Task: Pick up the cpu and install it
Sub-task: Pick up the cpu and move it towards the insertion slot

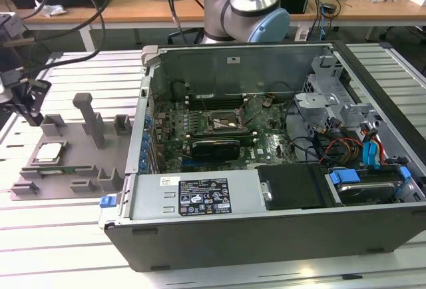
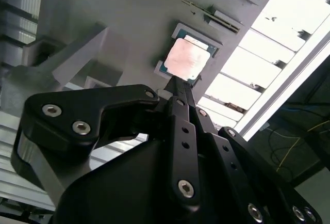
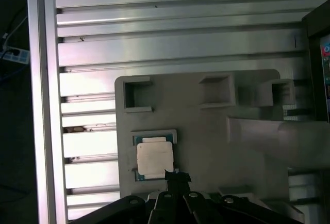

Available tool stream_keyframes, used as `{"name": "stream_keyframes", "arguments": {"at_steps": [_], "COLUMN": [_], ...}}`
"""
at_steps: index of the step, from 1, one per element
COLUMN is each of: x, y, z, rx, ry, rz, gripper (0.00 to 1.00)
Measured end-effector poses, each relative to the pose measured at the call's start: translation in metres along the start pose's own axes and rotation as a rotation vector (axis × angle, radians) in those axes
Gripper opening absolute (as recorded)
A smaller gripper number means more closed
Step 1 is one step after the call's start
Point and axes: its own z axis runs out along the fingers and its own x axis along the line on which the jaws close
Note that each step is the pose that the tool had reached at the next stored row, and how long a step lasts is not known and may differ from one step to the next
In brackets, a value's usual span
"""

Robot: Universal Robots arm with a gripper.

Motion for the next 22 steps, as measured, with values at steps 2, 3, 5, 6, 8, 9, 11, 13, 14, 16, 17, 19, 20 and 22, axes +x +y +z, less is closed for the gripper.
{"name": "stream_keyframes", "arguments": {"at_steps": [2,3,5,6,8,9,11,13,14,16,17,19,20,22], "x": [0.0012,0.0018,0.0039,0.0049,0.0065,0.0071,0.0081,0.0088,0.0096,0.0107,0.0112,0.0124,0.0135,0.0146], "y": [-0.0003,-0.0005,-0.0008,-0.0010,-0.0014,-0.0016,-0.0020,-0.0023,-0.0025,-0.0028,-0.0030,-0.0032,-0.0034,-0.0037], "z": [0.0037,0.0056,0.0094,0.0112,0.0156,0.0173,0.0224,0.0265,0.0297,0.0340,0.0359,0.0390,0.0419,0.0456], "rx": [0.0000,0.0000,0.0001,0.0001,0.0001,0.0000,0.0000,0.0000,0.0000,-0.0001,-0.0005,-0.0020,-0.0035,-0.0043], "ry": [0.0000,0.0000,0.0001,0.0001,0.0000,0.0000,0.0001,0.0000,0.0000,0.0001,0.0000,0.0003,0.0001,0.0002], "rz": [0.000,0.000,0.000,0.000,0.000,0.000,0.000,0.000,0.000,0.000,0.000,0.000,0.000,0.000], "gripper": [0.11,0.11,0.11,0.11,0.11,0.11,0.11,0.11,0.11,0.11,0.11,0.11,0.11,0.11]}}
